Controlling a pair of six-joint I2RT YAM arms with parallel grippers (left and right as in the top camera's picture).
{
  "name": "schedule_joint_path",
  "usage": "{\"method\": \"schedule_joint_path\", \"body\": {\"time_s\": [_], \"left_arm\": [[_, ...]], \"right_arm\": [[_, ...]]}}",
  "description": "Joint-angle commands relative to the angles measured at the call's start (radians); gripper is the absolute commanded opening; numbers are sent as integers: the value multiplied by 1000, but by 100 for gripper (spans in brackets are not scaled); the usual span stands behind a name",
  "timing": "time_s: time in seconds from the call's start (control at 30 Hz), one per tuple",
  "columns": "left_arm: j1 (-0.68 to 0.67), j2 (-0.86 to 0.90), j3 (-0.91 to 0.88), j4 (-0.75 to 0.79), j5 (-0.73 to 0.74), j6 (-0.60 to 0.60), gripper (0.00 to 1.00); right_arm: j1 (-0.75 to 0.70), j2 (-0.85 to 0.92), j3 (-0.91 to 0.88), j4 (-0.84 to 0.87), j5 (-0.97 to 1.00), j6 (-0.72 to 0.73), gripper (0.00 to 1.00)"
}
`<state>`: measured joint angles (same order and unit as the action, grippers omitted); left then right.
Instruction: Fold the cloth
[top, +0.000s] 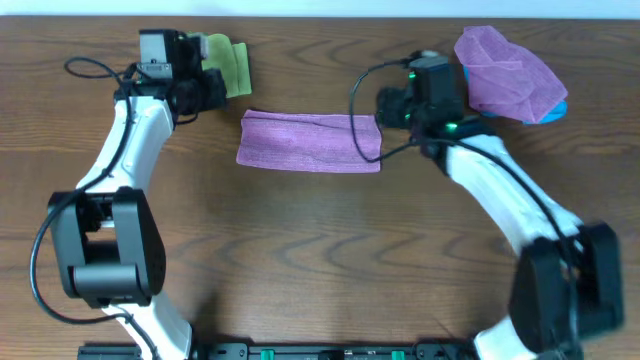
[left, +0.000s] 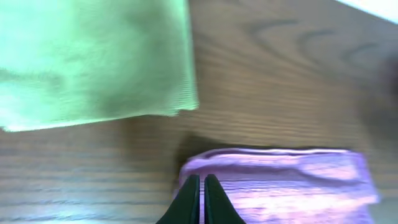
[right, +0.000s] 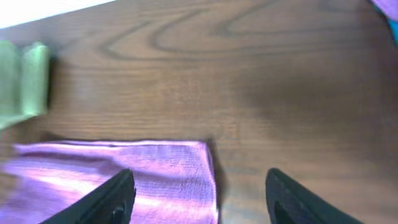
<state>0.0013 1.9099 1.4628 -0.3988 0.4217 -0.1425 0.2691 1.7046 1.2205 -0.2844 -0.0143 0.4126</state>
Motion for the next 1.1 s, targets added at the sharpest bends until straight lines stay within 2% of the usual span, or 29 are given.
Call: {"method": "schedule_joint_path", "body": {"time_s": [0.0, 0.13, 0.4, 0.53, 0.73, 1.07], "left_arm": [[-67, 42, 0, -11, 21, -19, 6], [-151, 114, 0, -3, -55, -14, 5], [-193, 212, 0, -11, -93, -11, 6], [-193, 221, 0, -11, -123, -11, 6], [-197, 242, -4, -19, -138, -11, 6], [-225, 264, -5, -16, -153, -15, 6]], "right_arm": [[-35, -39, -6, -65, -102, 169, 69], [-64, -44, -100, -48, -258, 254, 72], [-65, -44, -436, 326, -433, 455, 72], [-60, -44, -547, 442, -459, 533, 73], [-27, -44, -655, 584, -422, 621, 73], [40, -39, -659, 603, -243, 639, 73]]}}
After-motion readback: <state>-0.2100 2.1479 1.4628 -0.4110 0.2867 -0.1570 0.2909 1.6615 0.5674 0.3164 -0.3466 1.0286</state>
